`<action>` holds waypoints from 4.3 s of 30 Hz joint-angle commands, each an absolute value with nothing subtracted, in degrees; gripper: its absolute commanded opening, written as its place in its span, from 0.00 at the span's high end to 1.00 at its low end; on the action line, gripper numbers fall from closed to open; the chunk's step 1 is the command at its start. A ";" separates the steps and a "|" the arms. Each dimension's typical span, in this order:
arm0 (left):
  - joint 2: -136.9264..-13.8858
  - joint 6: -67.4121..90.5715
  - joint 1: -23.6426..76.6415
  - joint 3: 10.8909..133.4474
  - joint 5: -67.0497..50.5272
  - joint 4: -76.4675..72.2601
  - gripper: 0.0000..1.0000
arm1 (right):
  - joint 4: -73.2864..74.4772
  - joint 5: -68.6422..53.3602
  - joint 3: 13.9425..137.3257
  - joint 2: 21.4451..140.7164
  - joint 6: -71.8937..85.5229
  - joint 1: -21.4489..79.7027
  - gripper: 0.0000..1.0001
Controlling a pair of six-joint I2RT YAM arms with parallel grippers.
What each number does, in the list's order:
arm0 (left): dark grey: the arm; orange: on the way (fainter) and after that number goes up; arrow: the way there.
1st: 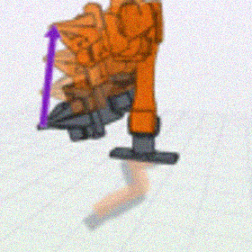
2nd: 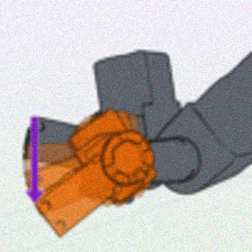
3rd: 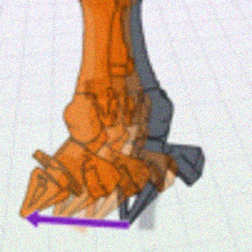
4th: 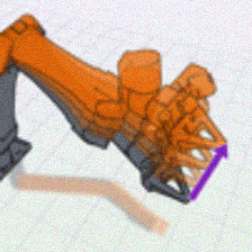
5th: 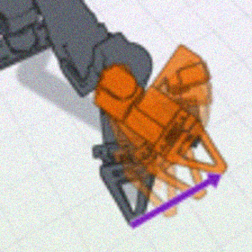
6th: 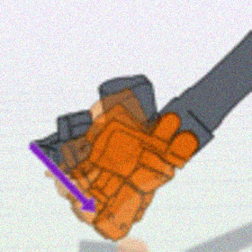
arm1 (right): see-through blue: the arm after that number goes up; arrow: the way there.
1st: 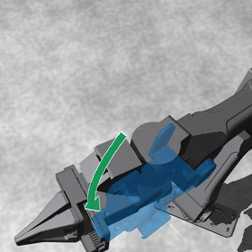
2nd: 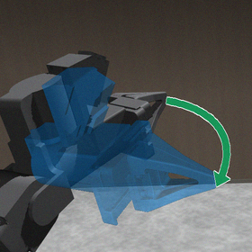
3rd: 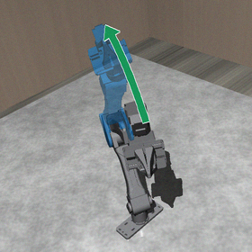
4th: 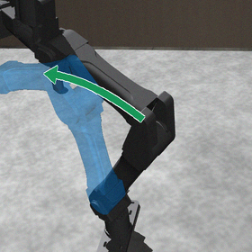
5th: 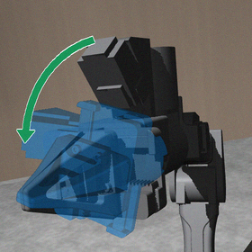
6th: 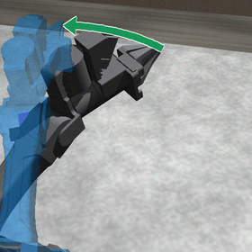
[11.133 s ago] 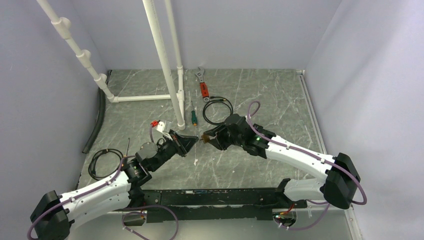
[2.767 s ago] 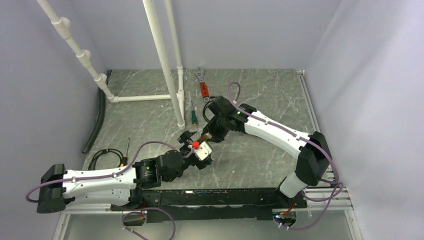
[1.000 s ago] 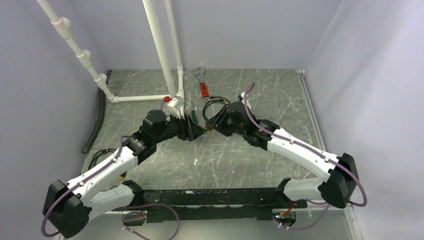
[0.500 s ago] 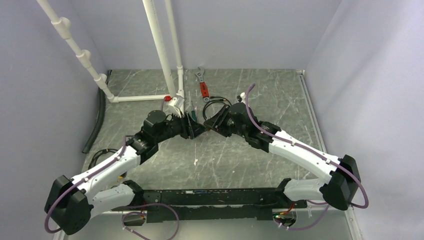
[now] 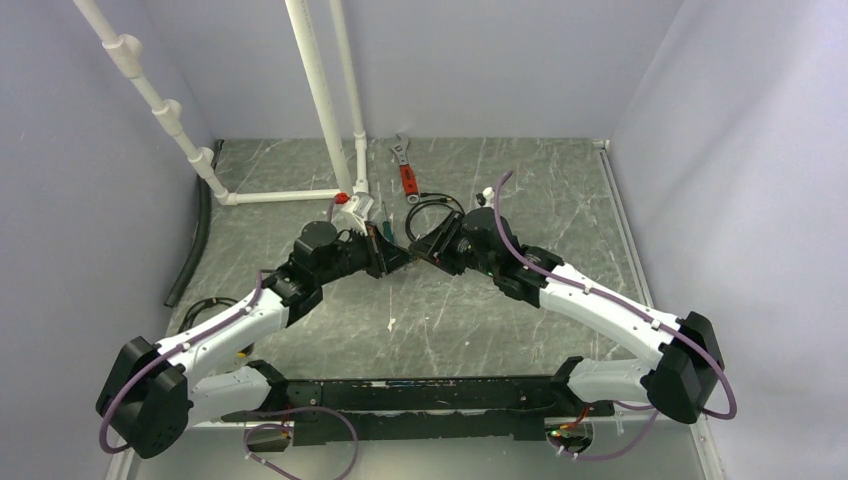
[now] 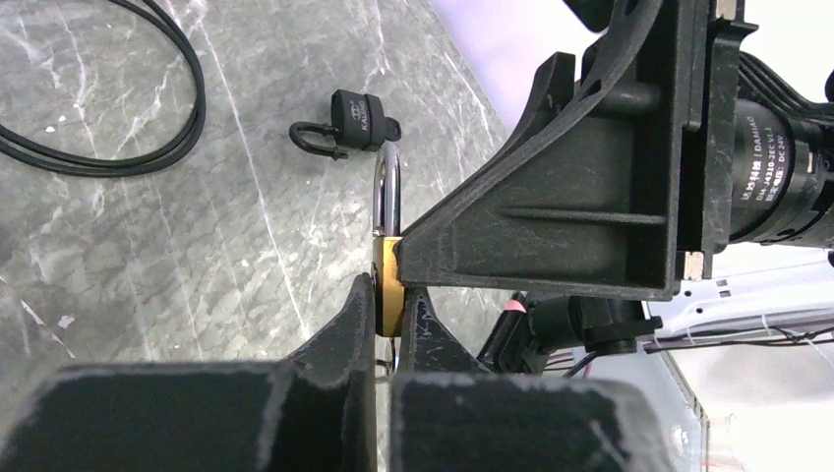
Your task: Unlock with the key
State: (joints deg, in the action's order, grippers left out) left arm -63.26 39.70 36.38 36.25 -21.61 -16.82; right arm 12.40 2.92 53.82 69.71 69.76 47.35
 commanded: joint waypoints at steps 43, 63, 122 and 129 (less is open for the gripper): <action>-60.50 36.79 36.53 31.57 -26.92 -23.63 1.00 | 17.45 6.75 63.06 77.38 70.51 47.79 0.76; -63.37 41.73 37.11 30.04 -37.70 -38.09 1.00 | -7.24 -2.84 51.29 73.46 64.17 47.77 0.95; -56.62 41.15 37.08 30.37 -28.97 -19.95 0.02 | -16.27 -8.52 33.29 56.44 46.19 45.70 1.00; -50.68 31.36 37.00 36.33 -18.94 4.07 0.00 | -12.13 -4.51 29.44 56.05 48.43 44.65 1.00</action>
State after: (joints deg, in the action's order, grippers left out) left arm -54.35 38.28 37.15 31.18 -26.26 -10.59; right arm -13.06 -7.38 31.14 57.17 47.57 45.15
